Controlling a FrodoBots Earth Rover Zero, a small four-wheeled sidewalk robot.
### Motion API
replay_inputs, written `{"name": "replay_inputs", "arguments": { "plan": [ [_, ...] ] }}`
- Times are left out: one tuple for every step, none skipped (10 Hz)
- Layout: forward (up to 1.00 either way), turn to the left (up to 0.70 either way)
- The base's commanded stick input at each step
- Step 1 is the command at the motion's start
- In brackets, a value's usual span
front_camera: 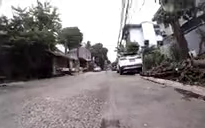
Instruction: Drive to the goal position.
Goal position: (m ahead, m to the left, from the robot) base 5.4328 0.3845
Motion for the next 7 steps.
{"name": "replay_inputs", "arguments": {
  "plan": [
    [1.00,0.00],
    [1.00,0.00],
    [1.00,0.00],
    [1.00,0.00],
    [1.00,0.00],
    [1.00,0.00],
    [1.00,0.00]
  ]
}}
